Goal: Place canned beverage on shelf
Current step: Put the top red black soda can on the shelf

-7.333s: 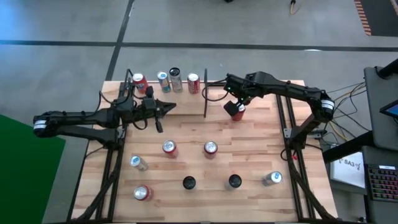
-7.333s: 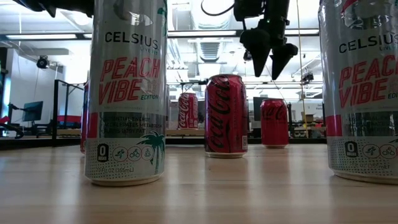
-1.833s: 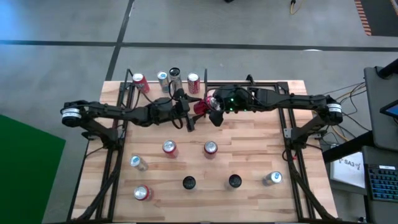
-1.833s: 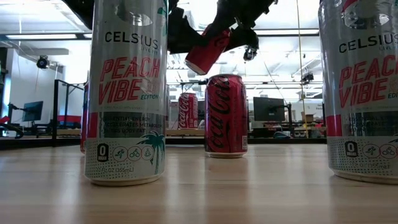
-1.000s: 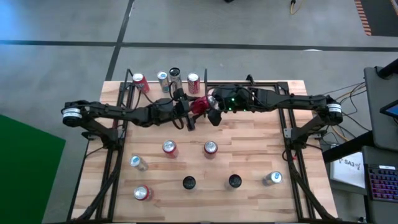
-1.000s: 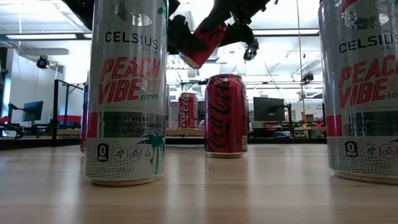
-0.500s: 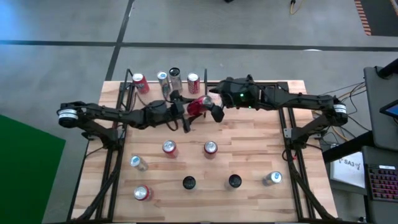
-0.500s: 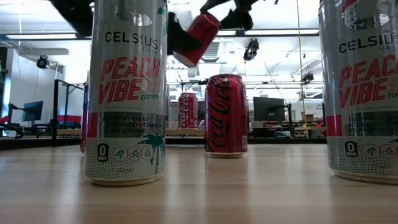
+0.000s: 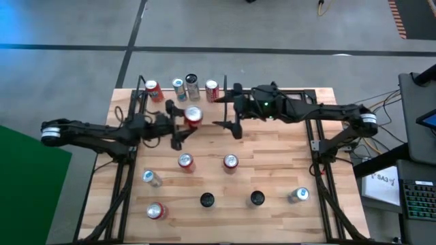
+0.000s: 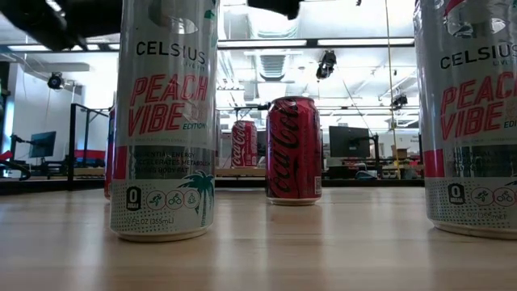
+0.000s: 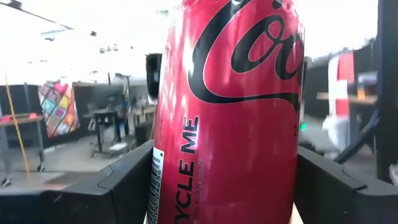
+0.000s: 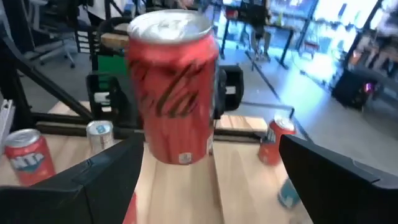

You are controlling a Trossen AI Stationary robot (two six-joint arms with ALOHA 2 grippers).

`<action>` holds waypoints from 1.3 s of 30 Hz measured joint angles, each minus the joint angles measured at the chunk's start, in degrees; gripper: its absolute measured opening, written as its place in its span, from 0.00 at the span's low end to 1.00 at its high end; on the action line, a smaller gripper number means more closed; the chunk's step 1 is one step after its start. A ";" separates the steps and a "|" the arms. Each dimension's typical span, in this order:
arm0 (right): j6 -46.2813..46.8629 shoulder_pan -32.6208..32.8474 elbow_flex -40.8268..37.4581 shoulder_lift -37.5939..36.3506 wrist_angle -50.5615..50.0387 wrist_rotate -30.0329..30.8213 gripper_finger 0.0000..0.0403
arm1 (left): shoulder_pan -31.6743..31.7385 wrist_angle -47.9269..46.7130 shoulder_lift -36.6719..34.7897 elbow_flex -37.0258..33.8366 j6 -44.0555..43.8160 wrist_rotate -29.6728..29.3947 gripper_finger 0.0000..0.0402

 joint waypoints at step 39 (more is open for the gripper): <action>-1.70 0.22 12.06 19.17 17.97 -3.55 0.90 | 0.11 3.34 -4.82 -6.36 -1.84 -3.39 0.72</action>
